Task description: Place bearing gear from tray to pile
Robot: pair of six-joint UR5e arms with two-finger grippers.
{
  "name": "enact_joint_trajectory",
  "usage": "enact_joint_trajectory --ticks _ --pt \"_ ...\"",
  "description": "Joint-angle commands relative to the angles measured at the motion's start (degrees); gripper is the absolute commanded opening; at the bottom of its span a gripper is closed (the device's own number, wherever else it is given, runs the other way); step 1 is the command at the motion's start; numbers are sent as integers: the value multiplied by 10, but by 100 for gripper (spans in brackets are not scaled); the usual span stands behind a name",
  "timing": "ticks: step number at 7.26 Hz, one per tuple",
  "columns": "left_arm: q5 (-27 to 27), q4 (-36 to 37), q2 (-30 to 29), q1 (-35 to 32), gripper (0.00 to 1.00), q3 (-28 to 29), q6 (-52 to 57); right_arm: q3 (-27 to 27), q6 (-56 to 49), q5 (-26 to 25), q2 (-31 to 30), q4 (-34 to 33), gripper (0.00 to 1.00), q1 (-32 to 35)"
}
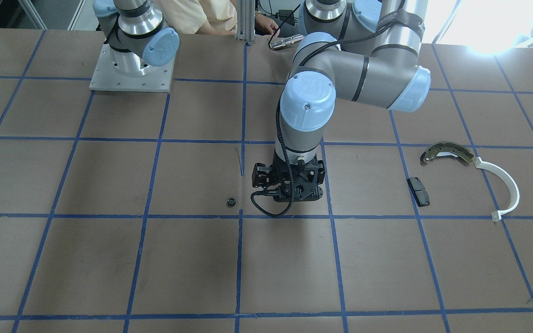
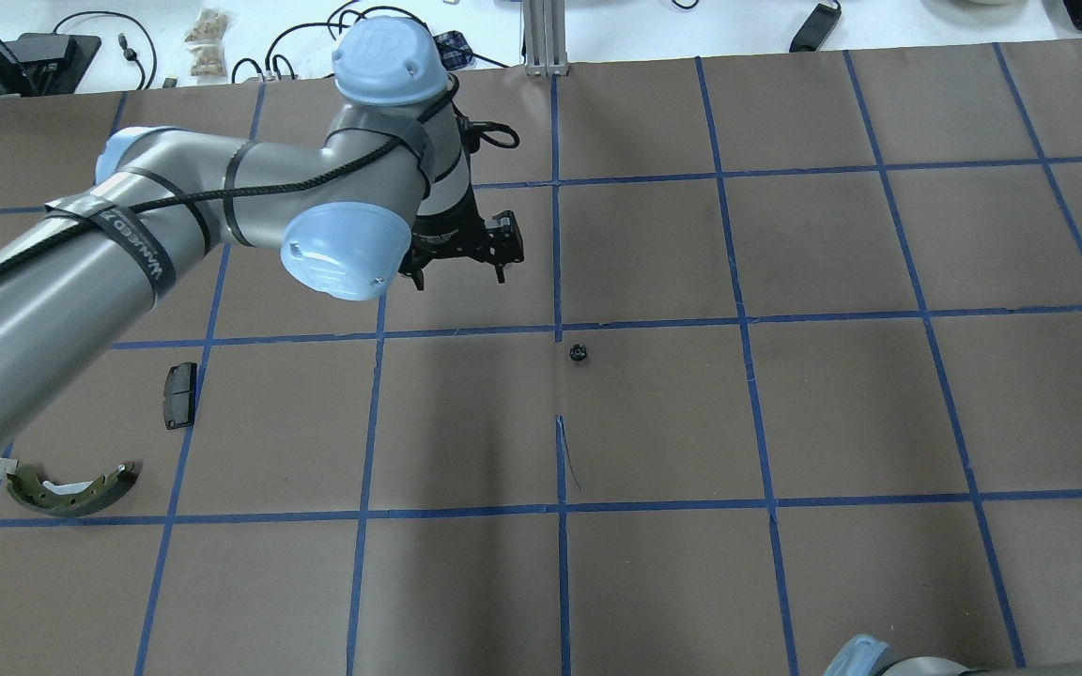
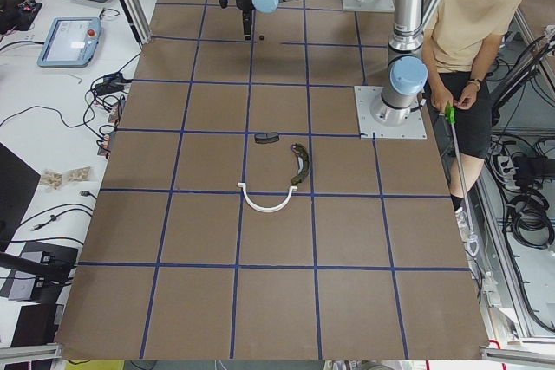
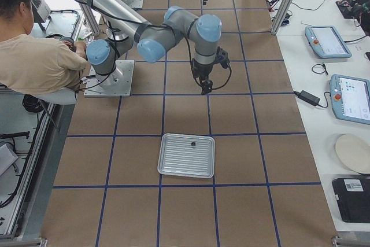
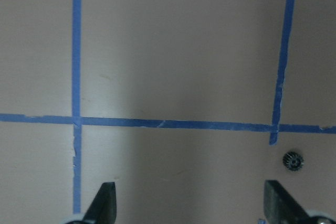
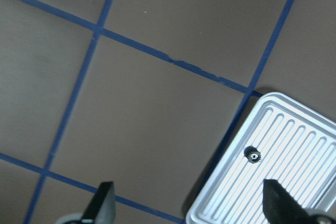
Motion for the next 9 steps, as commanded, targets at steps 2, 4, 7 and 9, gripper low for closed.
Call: enact_joint_trajectory --ticks 2,4,7,9 --pt "3 86 -75 -71 100 -11 -40 0 -191 3 166 -152 100 -91" --pt "4 132 -112 -95 100 -14 -87 5 -237 8 203 -172 99 -91" --pt "20 180 -137 -122 100 -33 -117 39 -259 7 204 -216 80 -92" --pt "20 179 -142 -122 83 -17 -117 47 -258 6 207 -238 52 -92"
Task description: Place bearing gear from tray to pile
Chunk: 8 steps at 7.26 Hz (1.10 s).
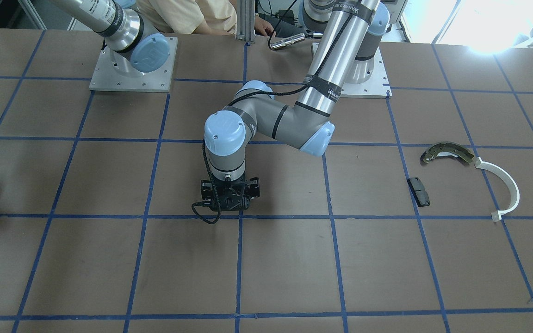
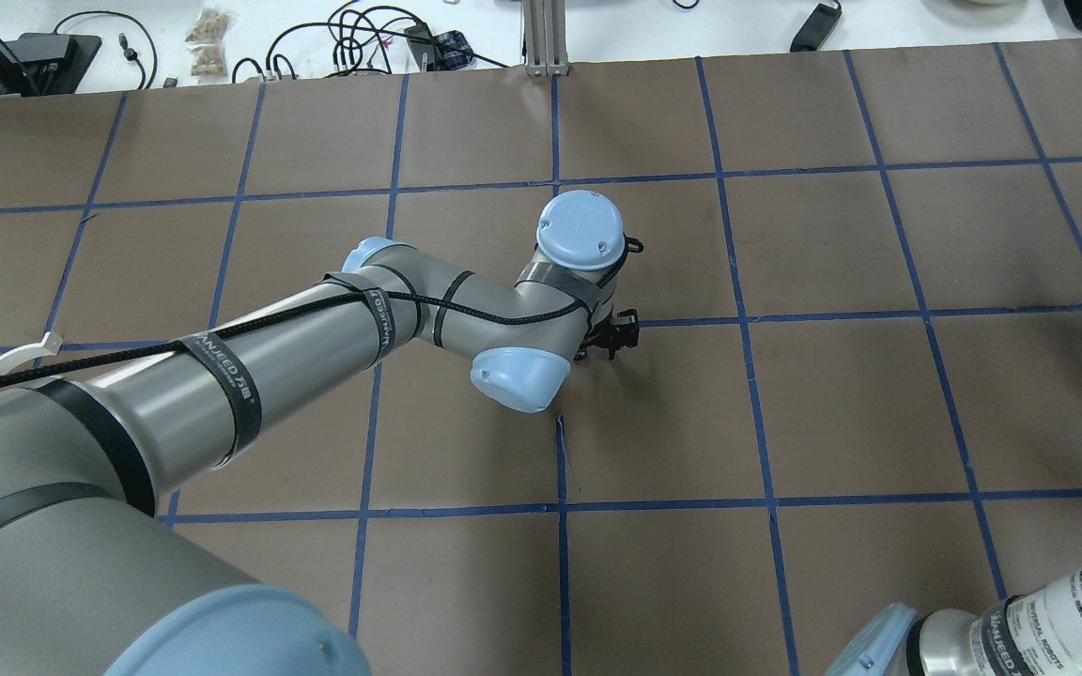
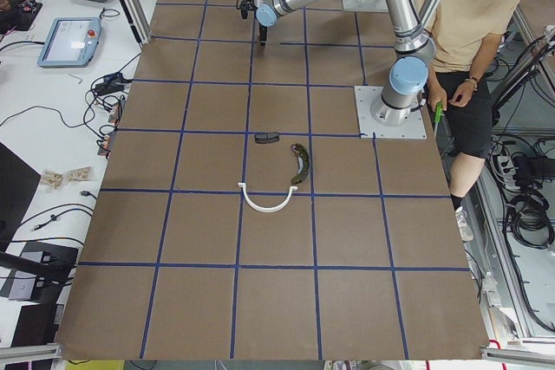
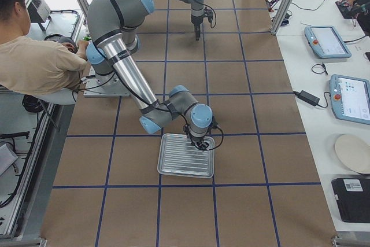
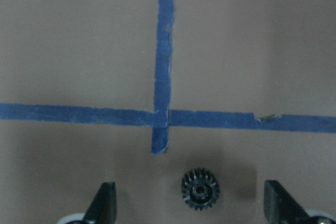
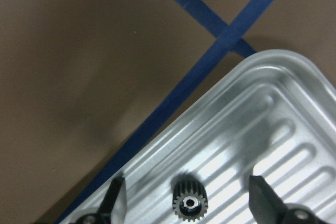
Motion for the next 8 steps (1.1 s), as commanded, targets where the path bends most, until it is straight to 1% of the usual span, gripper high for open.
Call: enact_joint_trajectory --ticks 1,2,3,4,5,6,7,8 --pt "1 2 -3 -1 83 16 -1 3 0 -2 0 -12 28 0" --pt "1 2 -3 0 83 17 -1 1 -1 -20 -2 -10 22 0" --pt "9 2 -3 0 74 17 -1 1 0 -23 -3 -9 11 0" --pt "7 2 -3 0 54 14 -2 0 3 -23 -4 -4 0 0" --pt "7 2 -2 0 51 8 -1 -5 8 -23 -18 5 0 0" --pt "8 2 -1 -1 51 8 -1 -3 15 -15 -67 40 0 7" --pt "7 2 2 0 44 8 -1 0 61 -6 -117 91 0 26" --pt "6 0 6 0 19 7 -1 2 116 1 -156 155 0 59"
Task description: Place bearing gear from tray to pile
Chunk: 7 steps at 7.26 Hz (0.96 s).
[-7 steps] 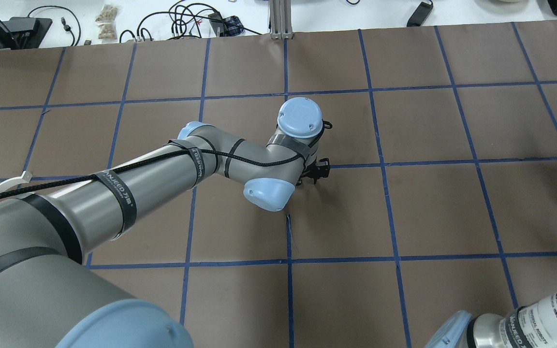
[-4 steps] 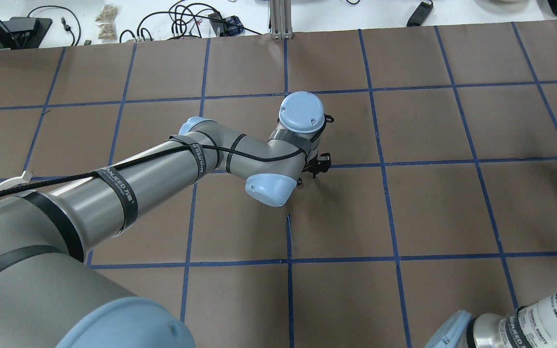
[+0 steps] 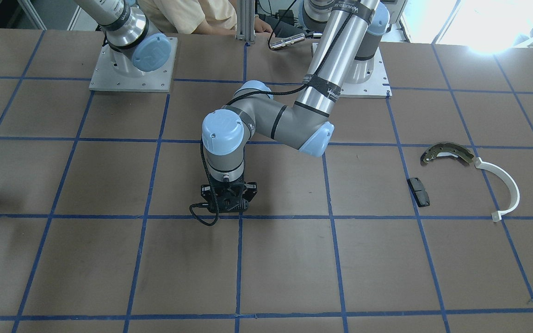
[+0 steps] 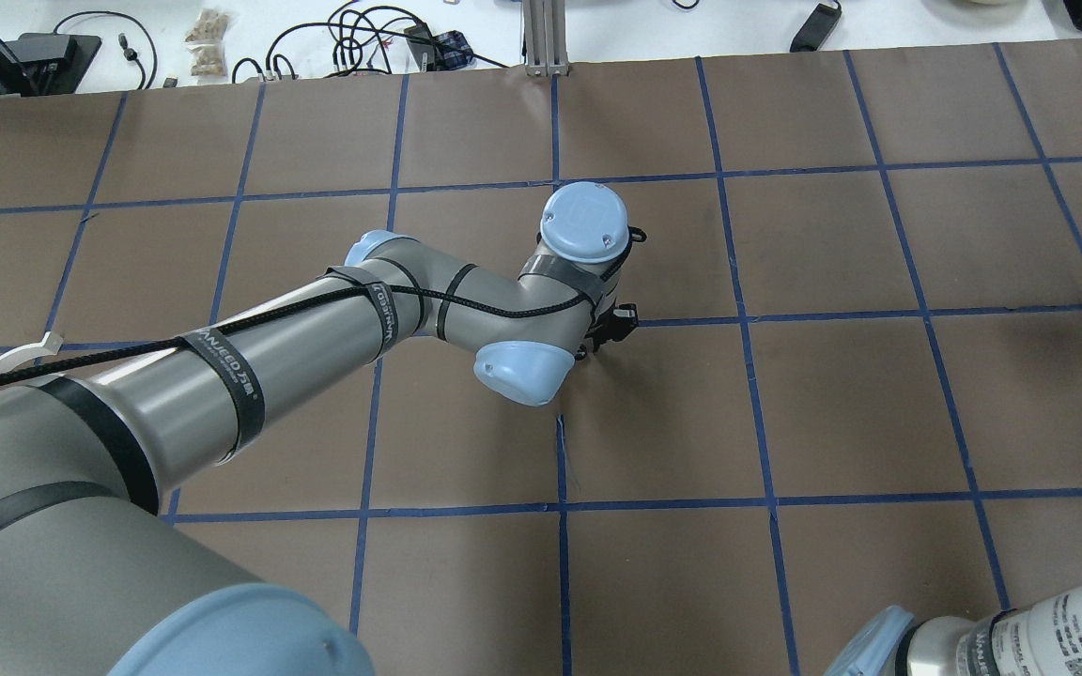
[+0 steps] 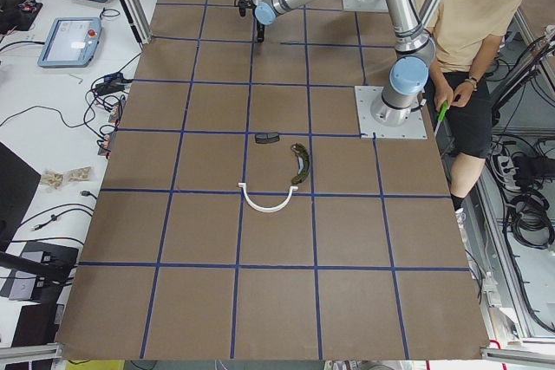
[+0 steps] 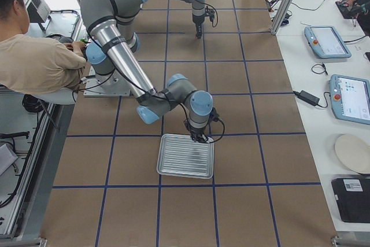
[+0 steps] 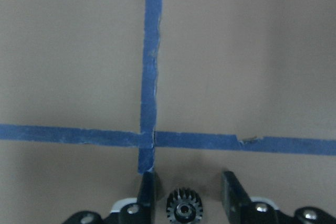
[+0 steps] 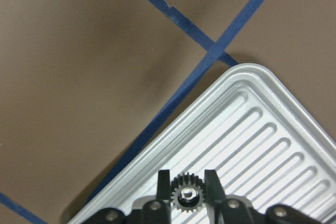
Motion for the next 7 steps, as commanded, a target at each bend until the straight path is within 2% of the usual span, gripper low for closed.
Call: enact_joint_trajectory --ticks 1,2,3,4,5,6,7 --pt "0 -2 8 0 5 -3 10 4 131 12 -85 121 0 69" --pt "1 -6 14 3 0 -3 29 9 221 14 -117 162 0 109" --pt "3 -8 28 10 0 -1 32 42 328 50 -141 186 0 144" --pt "2 -28 54 48 0 4 71 84 402 76 -179 182 0 168" --pt "0 -66 84 105 0 4 150 119 484 122 -201 179 0 204" --pt "3 -74 111 154 0 -2 217 138 614 169 -201 156 0 256" --pt "4 -90 127 201 0 -3 277 158 736 174 -194 79 0 336"
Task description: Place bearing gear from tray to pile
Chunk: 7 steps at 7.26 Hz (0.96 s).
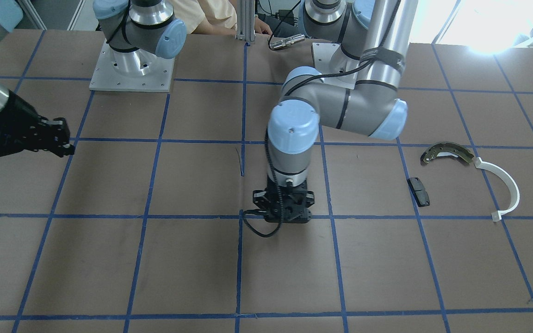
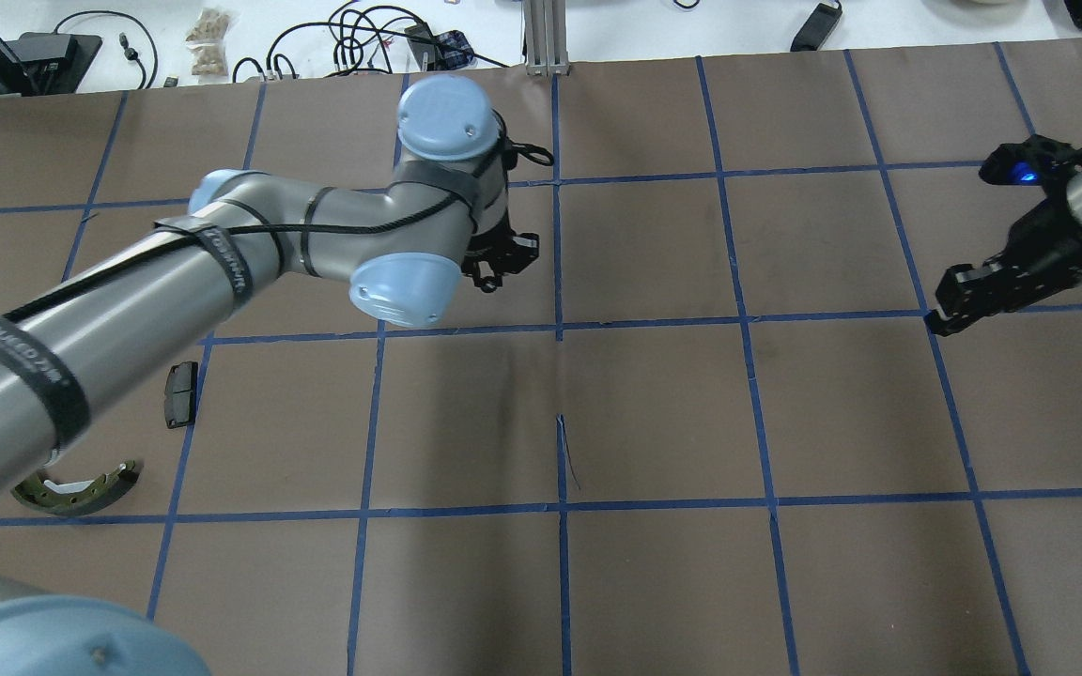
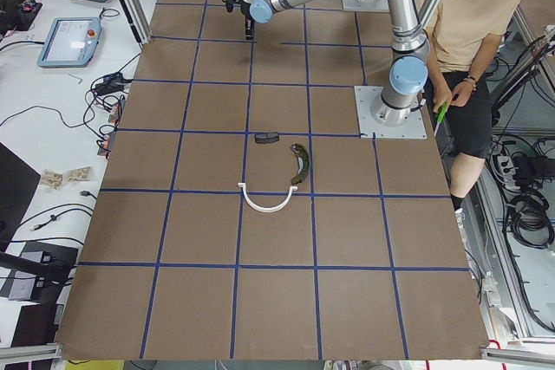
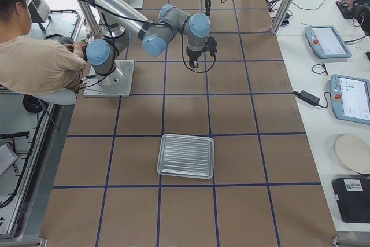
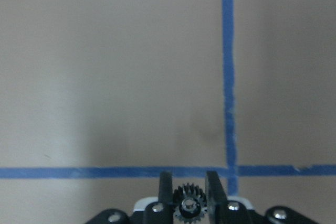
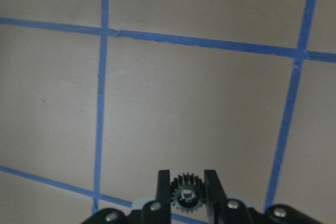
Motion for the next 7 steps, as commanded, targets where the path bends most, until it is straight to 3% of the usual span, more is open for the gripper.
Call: enact_joint_trajectory --ticks 1,3,4,5,7 --pt "-1 -30 36 109 0 -4 126 40 274 21 43 -172 0 179" --pt "-3 -49 54 218 0 -38 255 19 448 -14 157 -349 0 316" --pt "-2 -50 59 275 0 -48 309 -15 490 -19 205 -375 0 361" --pt "-2 -46 53 319 0 -53 364 -41 498 -72 243 -375 0 398" --pt "-7 -33 45 404 0 -63 492 -82 505 -77 287 -374 0 425"
